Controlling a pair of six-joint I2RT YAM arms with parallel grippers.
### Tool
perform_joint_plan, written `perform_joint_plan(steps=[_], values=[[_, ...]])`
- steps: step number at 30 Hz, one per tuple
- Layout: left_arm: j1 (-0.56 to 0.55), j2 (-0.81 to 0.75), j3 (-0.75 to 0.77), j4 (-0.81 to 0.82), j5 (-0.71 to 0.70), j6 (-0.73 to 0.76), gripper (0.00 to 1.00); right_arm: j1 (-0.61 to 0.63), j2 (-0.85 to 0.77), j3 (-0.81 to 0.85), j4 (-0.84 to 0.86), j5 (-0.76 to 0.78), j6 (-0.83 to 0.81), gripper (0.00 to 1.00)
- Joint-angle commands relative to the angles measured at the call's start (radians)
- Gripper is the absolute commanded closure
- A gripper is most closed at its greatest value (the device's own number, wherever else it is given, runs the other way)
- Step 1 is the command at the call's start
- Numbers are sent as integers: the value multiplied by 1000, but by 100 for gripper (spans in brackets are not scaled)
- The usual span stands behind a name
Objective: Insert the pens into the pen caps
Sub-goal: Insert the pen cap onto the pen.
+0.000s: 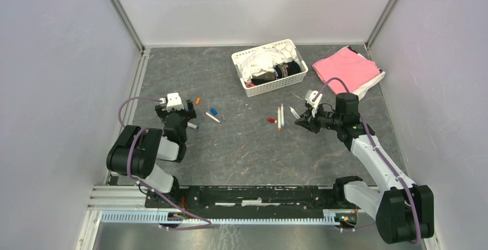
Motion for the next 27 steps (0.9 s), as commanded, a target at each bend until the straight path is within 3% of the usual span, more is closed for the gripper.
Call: perform_joint_plan(steps=[1,27], values=[[4,-14,5,18,-12,-3,0,4,-17,33,7,-15,-13,100],[-3,-60,-15,37,-38,-2,0,9,-19,28,-2,-60,-16,100]])
